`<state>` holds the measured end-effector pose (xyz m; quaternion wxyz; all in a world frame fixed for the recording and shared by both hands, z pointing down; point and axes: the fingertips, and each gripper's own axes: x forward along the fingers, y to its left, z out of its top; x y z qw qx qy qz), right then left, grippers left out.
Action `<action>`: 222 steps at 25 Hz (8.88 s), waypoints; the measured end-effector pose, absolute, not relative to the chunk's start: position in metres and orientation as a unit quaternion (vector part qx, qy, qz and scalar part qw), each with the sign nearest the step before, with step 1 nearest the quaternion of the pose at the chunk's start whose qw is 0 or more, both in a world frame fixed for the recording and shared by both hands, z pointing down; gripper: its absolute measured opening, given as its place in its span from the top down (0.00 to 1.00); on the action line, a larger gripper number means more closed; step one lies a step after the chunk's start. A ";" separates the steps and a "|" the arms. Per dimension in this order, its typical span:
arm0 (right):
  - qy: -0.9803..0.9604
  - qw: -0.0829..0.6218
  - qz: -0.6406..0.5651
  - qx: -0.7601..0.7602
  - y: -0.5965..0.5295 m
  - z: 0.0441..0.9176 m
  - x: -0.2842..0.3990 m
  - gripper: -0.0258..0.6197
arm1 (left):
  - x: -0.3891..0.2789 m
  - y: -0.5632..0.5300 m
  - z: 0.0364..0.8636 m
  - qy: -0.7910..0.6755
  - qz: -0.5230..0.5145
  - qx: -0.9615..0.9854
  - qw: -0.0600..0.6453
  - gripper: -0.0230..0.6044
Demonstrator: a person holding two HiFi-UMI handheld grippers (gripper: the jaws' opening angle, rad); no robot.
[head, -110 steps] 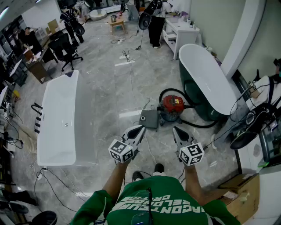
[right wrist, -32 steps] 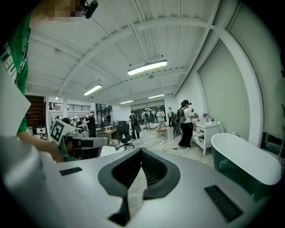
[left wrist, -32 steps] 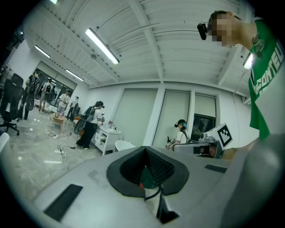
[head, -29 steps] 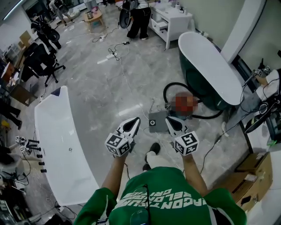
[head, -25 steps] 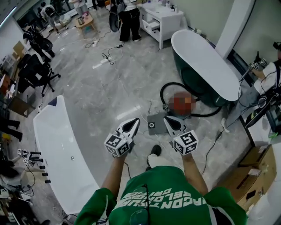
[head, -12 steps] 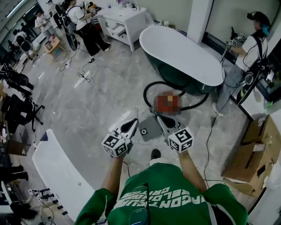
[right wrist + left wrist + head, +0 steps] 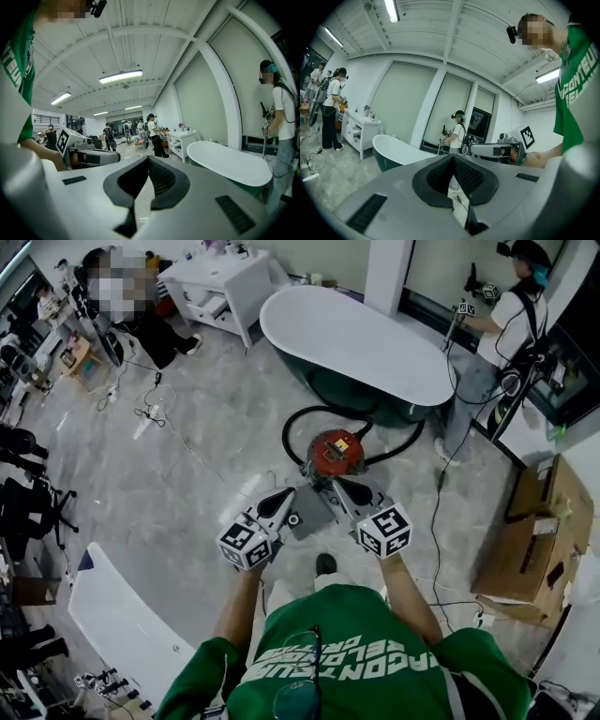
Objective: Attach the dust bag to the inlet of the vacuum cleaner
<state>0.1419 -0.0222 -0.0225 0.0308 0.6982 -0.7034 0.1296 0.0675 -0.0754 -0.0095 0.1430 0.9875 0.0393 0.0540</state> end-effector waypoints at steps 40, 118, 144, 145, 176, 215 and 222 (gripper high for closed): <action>-0.663 0.121 0.132 0.727 -0.104 0.023 0.063 0.95 | -0.011 -0.188 0.037 0.096 0.074 0.983 0.138 0.96; -0.753 0.194 0.161 0.607 -0.178 1.000 0.017 0.95 | -0.001 -0.218 1.009 0.257 0.192 0.947 0.026 0.96; -0.695 0.375 0.084 0.607 -0.161 1.071 -0.010 0.81 | -0.006 -0.198 1.022 0.282 0.212 0.935 0.023 0.96; -0.689 0.373 0.082 0.615 -0.161 1.067 -0.007 0.81 | -0.005 -0.199 1.022 0.281 0.212 0.936 0.023 0.96; -0.637 0.289 0.105 0.707 -0.153 1.001 0.108 0.94 | 0.097 -0.194 0.970 0.275 0.178 0.945 -0.025 0.96; -0.709 0.239 -0.039 0.662 -0.093 0.801 0.114 0.94 | 0.127 -0.147 0.825 0.420 0.174 0.878 -0.148 0.87; -0.711 0.217 -0.046 0.667 -0.094 0.783 0.120 0.94 | 0.129 -0.141 0.809 0.420 0.176 0.872 -0.181 0.89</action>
